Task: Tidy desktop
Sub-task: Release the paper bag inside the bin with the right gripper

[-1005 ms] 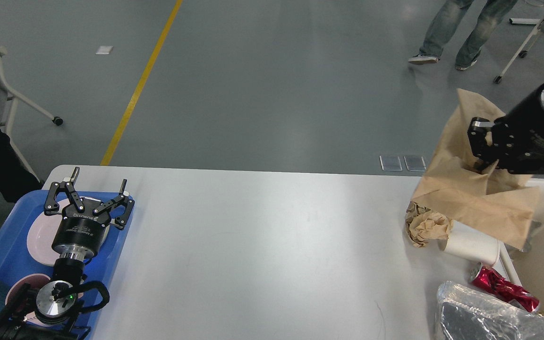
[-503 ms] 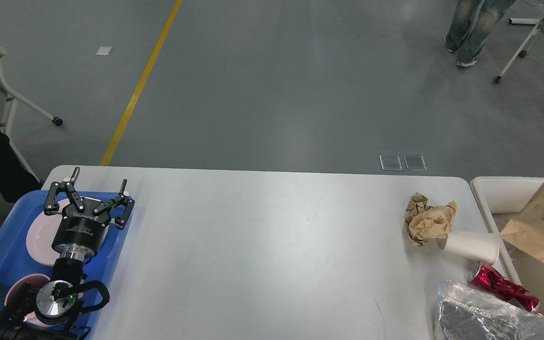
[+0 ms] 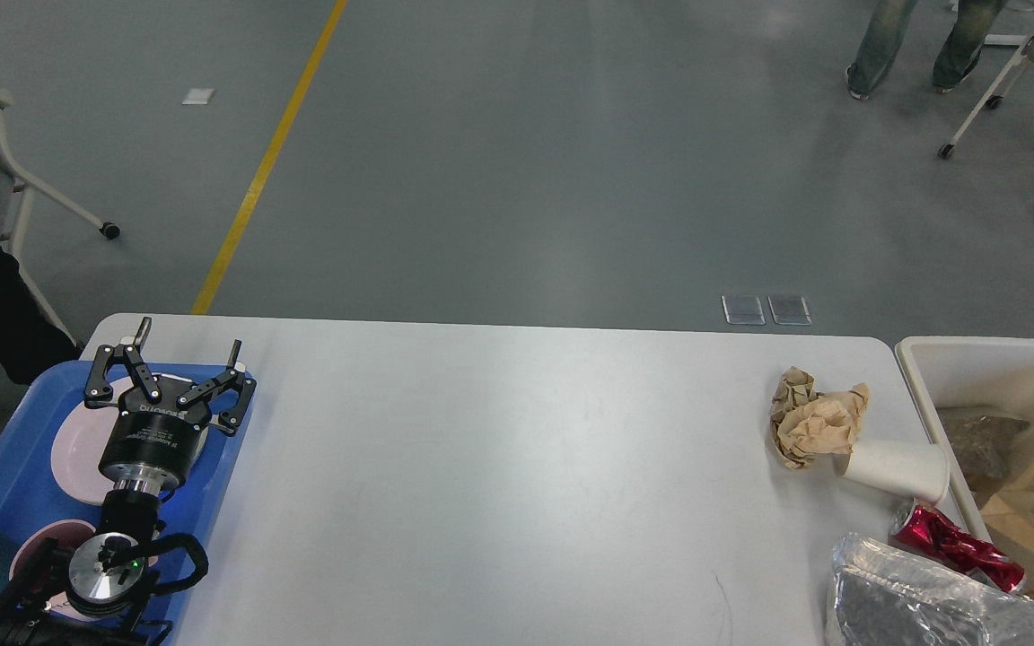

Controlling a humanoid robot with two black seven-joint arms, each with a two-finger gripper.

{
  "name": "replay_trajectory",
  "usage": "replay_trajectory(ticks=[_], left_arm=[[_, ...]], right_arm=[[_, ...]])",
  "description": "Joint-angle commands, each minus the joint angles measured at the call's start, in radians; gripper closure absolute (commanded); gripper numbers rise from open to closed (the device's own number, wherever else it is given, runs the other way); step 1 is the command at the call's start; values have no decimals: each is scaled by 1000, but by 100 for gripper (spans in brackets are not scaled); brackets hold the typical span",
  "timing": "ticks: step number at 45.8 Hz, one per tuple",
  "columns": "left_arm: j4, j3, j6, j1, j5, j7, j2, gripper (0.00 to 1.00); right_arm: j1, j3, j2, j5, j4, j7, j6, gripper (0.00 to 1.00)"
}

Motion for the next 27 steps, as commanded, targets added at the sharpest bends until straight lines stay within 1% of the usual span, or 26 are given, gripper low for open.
replay_trajectory(ticks=[1,12,22,23,24,25,26,27], left_arm=[[-1,0,0,0,0,0,0,4],[1,0,0,0,0,0,0,4],[1,-1,0,0,0,-1,0,4],[1,-1,0,0,0,0,0,4],[-1,0,0,0,0,0,0,4],[1,-1,0,0,0,0,0,4],[-1,0,0,0,0,0,0,4],[1,-1,0,0,0,0,0,4]], right_arm=[[-82,20,44,0,-72,-18,-52,100],[-134,20,93,0,-73,-25,-66,100],[-137,23,94,1,-73,-25,-67,100],[-137,22,93,1,-73,-25,-69,93],[-137,23,90,1,-75,-25,-74,77],[-136,22,88,1,-75,-22,-81,56],[-136,22,91,0,-75,-22,-118,20],[-134,22,91,0,-75,-22,-142,6]])
